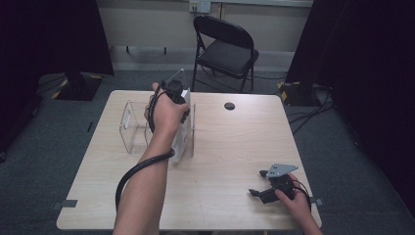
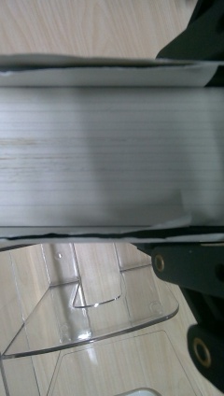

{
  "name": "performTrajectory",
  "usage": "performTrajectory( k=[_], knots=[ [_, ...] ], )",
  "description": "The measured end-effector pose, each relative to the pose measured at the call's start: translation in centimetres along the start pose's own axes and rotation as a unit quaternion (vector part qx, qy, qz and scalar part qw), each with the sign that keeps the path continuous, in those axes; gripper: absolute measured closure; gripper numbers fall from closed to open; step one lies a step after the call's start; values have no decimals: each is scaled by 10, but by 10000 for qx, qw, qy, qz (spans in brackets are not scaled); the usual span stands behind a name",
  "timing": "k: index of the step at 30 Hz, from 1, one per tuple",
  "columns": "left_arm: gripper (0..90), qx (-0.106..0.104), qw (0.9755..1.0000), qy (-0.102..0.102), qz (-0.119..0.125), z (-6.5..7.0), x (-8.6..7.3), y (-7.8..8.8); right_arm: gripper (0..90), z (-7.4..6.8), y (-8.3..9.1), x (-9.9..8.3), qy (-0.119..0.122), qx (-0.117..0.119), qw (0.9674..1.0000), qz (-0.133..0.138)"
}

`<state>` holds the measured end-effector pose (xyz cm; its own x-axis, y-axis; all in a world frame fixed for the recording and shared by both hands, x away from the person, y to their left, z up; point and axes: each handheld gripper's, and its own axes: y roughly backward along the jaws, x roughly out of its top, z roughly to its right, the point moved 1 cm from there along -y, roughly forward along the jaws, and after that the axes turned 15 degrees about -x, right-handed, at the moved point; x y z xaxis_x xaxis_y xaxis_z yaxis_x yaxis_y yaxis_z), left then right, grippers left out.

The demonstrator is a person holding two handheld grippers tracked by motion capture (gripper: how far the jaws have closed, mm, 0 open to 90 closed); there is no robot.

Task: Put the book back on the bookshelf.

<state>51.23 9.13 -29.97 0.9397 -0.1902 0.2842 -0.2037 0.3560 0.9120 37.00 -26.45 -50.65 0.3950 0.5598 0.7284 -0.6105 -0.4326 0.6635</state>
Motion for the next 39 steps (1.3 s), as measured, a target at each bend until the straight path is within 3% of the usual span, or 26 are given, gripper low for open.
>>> performTrajectory(
  k=[8, 18, 39],
  knots=[
    [530, 33, 10000, -57, 30, 0, 1, -2, 129, 0, 0, 0, -9, -1, 10000, -14],
    [530, 26, 9999, 132, 61, -2, 5, -7, 129, 0, 0, 0, -13, 11, 10000, -11],
    [528, 166, 9998, 106, 89, -1, 12, -16, 129, 0, 0, 0, -10, -3, 10000, -16]
  ],
)
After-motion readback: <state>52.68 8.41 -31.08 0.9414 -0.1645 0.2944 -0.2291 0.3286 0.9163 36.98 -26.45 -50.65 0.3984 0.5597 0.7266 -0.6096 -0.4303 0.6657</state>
